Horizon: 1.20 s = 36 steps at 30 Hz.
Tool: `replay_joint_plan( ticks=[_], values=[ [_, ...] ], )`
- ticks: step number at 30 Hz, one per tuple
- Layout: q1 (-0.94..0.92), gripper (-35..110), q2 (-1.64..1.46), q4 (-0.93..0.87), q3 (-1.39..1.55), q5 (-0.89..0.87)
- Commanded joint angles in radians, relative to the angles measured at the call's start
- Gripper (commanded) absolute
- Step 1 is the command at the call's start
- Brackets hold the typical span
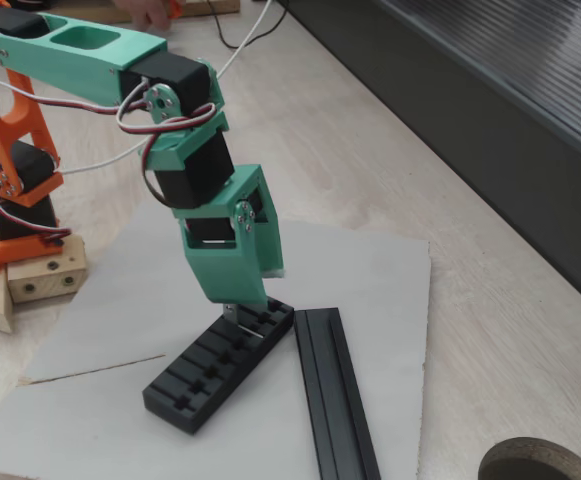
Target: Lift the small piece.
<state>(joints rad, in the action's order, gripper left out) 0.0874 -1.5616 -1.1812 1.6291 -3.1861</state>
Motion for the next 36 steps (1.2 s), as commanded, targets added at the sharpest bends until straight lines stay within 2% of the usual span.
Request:
replay_joint_plan(
  ticks=[1, 16, 23, 36],
  values=[
    [0.014, 33, -0.012, -0.011, 0.009, -0.025],
    [0.012, 33, 0.089, -0.011, -0.003, -0.025],
    [-0.103, 33, 0.074, -0.011, -0.003, -0.025],
    [-0.089, 32, 0.075, -0.011, -0.003, -0.025]
  ],
)
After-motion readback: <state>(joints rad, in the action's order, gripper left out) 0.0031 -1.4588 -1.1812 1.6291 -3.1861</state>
